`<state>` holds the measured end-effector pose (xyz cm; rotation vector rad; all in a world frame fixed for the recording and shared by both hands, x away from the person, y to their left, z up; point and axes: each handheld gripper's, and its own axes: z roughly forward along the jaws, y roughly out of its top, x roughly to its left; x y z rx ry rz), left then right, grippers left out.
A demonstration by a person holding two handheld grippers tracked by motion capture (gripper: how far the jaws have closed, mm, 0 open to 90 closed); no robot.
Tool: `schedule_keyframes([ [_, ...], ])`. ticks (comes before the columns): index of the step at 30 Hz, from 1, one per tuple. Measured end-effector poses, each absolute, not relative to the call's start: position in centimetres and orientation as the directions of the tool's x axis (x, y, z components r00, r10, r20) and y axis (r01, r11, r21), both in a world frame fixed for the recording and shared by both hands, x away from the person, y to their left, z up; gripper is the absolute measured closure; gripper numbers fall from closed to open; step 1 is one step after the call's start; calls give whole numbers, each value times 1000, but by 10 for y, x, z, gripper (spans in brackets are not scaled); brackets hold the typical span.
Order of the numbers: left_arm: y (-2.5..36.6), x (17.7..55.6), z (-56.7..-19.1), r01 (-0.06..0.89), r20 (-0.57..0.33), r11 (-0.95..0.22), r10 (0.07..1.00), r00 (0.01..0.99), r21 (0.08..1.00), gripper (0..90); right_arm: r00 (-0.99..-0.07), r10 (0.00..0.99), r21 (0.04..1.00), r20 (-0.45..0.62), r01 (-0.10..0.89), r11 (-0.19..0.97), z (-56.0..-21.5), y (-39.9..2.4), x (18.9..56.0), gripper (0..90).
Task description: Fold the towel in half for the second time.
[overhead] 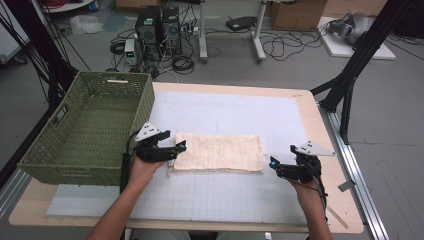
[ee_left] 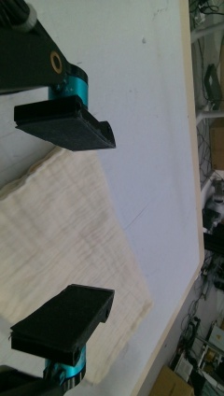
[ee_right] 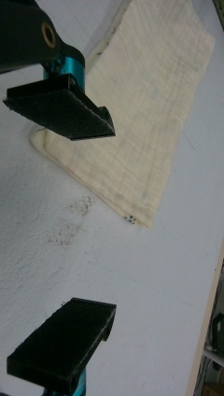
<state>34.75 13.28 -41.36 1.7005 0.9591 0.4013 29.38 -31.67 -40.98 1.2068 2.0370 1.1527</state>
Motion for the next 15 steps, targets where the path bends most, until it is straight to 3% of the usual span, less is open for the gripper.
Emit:
schedule_keyframes([
  [15, 129, 388, -415, 443, -189, -98, 807, 560, 891, 335, -534, 845, 834, 8, 470, 290, -417, -304, 299, 125],
])
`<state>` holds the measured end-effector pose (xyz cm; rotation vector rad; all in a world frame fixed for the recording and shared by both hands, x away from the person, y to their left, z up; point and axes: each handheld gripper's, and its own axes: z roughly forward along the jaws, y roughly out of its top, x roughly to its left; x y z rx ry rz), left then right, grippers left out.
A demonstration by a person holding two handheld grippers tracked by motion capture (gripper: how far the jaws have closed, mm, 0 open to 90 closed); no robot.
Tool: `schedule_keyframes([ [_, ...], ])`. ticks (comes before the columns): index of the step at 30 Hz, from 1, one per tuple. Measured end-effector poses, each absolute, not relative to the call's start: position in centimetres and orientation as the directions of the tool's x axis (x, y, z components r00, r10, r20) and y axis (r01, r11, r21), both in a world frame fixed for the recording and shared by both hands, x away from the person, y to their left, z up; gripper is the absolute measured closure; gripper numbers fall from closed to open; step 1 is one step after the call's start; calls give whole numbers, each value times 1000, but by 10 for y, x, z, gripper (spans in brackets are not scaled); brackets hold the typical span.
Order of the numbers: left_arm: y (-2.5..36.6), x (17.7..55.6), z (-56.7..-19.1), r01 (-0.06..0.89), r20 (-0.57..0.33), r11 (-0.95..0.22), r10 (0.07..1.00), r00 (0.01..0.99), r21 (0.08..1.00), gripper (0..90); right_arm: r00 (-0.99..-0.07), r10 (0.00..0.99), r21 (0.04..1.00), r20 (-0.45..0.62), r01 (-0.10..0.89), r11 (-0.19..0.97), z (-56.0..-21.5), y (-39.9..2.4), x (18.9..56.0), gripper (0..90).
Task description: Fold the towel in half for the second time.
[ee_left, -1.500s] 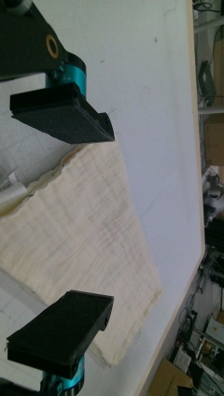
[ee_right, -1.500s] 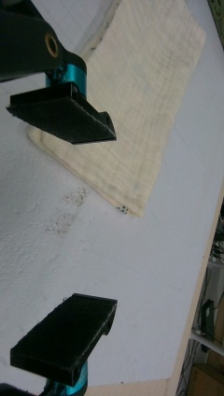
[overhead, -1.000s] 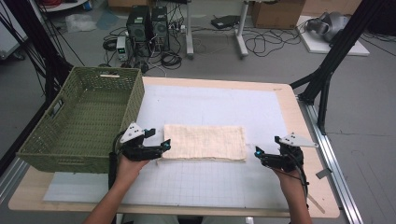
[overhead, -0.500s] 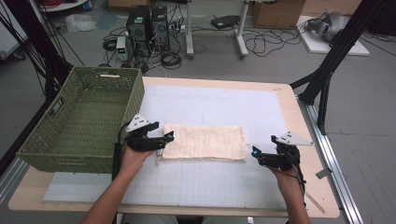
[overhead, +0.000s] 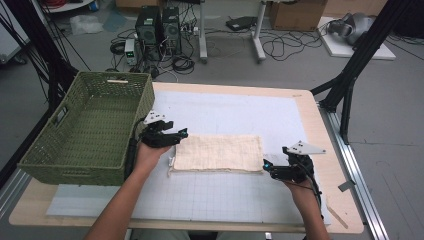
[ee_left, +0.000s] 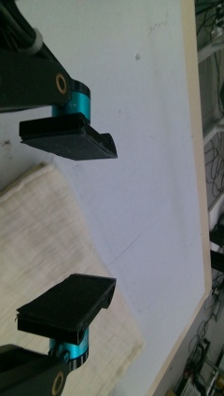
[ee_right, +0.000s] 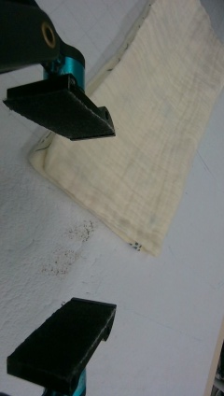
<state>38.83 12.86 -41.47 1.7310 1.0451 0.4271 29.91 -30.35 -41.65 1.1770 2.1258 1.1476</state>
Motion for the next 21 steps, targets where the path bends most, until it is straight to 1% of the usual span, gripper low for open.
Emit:
schedule_keyframes([
  [2, 127, 394, -417, 459, -186, -105, 818, 544, 882, 354, -534, 845, 833, 8, 471, 290, -417, -304, 299, 124],
  [3, 126, 396, -419, 472, -186, -112, 820, 541, 875, 380, -533, 846, 834, 10, 472, 287, -417, -304, 299, 124],
  [8, 123, 403, -432, 524, -172, -175, 819, 548, 834, 443, -533, 846, 831, 13, 476, 287, -418, -304, 299, 125],
  [12, 121, 406, -439, 552, -148, -208, 834, 531, 808, 530, -531, 848, 831, 14, 477, 285, -419, -305, 300, 124],
  [17, 121, 409, -445, 568, -142, -230, 833, 535, 790, 622, -532, 847, 827, 15, 483, 289, -420, -305, 300, 125],
  [19, 120, 409, -448, 579, -151, -229, 832, 534, 783, 646, -533, 846, 825, 12, 483, 292, -420, -305, 301, 125],
  [21, 118, 409, -449, 579, -142, -236, 836, 531, 780, 648, -532, 847, 824, 13, 486, 293, -421, -305, 301, 125],
])
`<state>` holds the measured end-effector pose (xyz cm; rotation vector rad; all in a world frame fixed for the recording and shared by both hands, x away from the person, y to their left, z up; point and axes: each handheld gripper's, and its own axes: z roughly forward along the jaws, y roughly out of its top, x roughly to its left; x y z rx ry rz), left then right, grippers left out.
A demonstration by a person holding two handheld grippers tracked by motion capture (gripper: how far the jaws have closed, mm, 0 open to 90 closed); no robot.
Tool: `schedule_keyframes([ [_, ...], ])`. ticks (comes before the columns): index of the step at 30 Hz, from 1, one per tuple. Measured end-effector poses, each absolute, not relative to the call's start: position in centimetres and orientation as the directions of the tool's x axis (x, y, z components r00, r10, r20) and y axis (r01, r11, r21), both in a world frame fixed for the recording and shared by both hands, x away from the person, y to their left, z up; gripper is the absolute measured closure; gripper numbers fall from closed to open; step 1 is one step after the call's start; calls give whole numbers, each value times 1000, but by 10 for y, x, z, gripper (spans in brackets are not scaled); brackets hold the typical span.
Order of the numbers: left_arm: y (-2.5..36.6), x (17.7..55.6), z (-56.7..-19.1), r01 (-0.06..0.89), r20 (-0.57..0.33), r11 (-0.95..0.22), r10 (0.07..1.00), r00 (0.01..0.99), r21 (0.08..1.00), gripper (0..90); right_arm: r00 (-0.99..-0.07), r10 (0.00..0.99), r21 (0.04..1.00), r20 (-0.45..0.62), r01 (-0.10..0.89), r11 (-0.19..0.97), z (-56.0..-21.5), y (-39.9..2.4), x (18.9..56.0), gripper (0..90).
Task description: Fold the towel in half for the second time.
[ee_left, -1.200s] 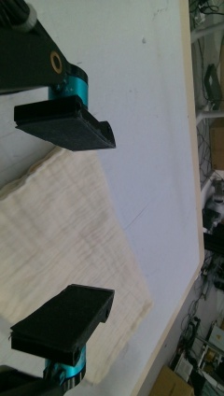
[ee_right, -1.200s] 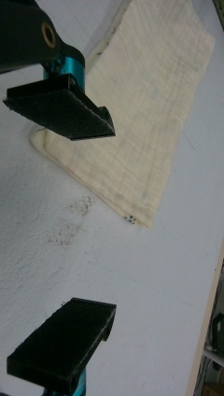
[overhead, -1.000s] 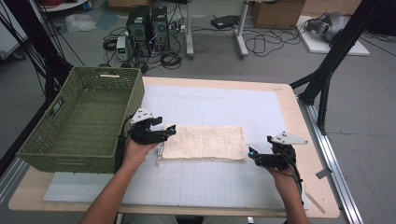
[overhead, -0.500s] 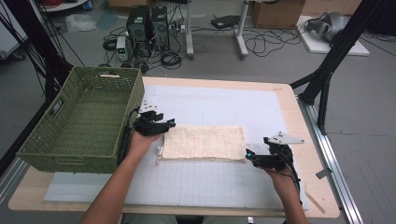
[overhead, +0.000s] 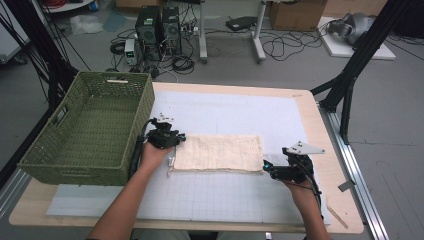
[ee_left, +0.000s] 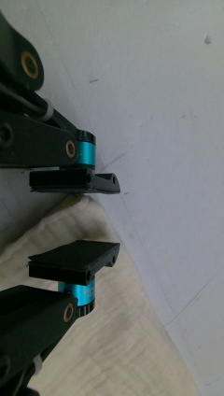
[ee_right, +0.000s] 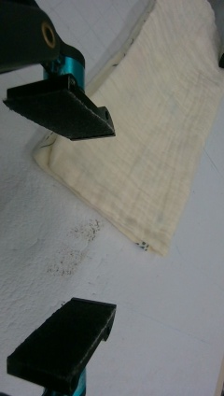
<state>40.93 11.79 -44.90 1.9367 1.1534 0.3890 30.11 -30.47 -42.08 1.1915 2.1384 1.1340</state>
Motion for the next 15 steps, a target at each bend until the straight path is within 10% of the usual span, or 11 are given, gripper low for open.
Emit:
schedule_keyframes([
  [15, 118, 405, -452, 542, -101, -262, 829, 550, 798, 845, -503, 864, 808, 6, 512, 292, -427, -302, 312, 125],
])
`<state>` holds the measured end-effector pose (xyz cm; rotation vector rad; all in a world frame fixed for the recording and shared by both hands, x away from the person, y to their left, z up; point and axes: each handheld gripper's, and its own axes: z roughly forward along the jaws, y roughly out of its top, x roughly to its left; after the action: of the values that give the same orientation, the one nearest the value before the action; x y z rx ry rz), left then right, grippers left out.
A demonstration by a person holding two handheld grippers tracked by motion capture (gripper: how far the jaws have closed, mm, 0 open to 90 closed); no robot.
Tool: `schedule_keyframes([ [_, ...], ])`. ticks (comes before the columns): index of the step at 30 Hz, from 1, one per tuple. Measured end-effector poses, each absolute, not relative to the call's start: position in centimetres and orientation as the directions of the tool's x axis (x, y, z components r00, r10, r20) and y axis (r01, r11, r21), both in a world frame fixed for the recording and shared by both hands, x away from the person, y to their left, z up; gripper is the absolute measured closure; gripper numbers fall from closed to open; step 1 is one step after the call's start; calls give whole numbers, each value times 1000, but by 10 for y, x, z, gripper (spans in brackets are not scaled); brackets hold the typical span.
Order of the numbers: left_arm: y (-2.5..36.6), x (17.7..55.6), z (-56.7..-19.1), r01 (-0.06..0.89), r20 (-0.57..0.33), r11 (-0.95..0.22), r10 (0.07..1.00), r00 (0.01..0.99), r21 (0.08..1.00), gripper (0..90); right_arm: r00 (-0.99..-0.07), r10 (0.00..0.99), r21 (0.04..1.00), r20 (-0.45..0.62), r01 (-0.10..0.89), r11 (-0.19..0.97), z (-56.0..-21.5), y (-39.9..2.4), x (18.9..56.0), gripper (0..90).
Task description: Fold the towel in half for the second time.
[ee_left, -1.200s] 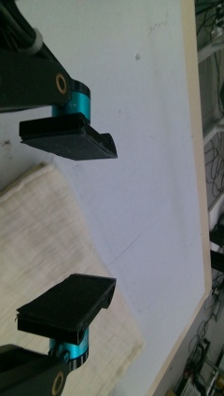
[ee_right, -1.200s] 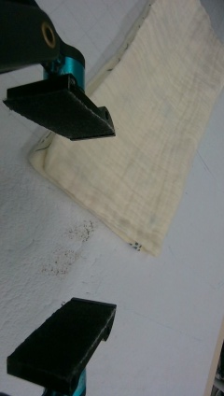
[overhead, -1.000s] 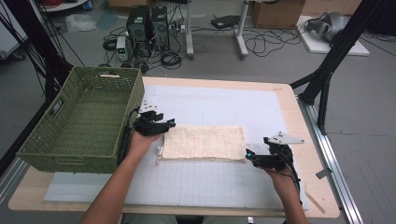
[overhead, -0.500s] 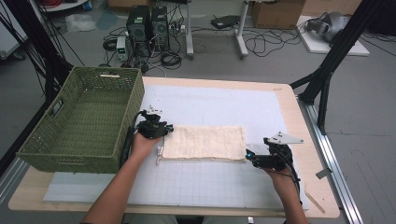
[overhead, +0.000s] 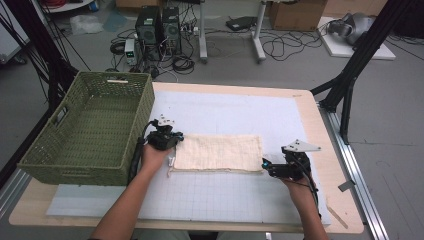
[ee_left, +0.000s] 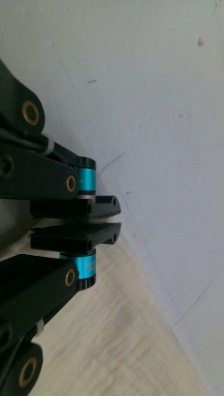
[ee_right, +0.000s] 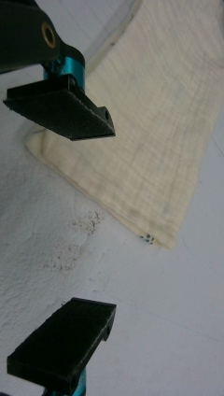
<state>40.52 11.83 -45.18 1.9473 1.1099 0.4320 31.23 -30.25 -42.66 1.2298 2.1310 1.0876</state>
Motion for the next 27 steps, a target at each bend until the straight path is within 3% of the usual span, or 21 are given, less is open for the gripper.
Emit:
schedule_keyframes([
  [5, 119, 405, -452, 545, -108, -256, 830, 548, 798, 843, -478, 876, 813, 71, 536, 227, -428, -305, 323, 124],
  [13, 119, 405, -452, 545, -107, -256, 830, 547, 799, 844, -499, 866, 779, 47, 560, 280, -422, -286, 369, 137],
  [16, 119, 405, -452, 544, -106, -256, 831, 547, 799, 844, -521, 853, 760, 43, 571, 310, -421, -279, 386, 309],
  [20, 119, 405, -453, 544, -108, -254, 831, 546, 799, 844, -538, 842, 737, 52, 590, 331, -424, -272, 402, 465],
  [27, 120, 405, -453, 550, -118, -248, 830, 545, 798, 844, -528, 849, 690, 31, 626, 364, -435, -266, 414, 568],
])
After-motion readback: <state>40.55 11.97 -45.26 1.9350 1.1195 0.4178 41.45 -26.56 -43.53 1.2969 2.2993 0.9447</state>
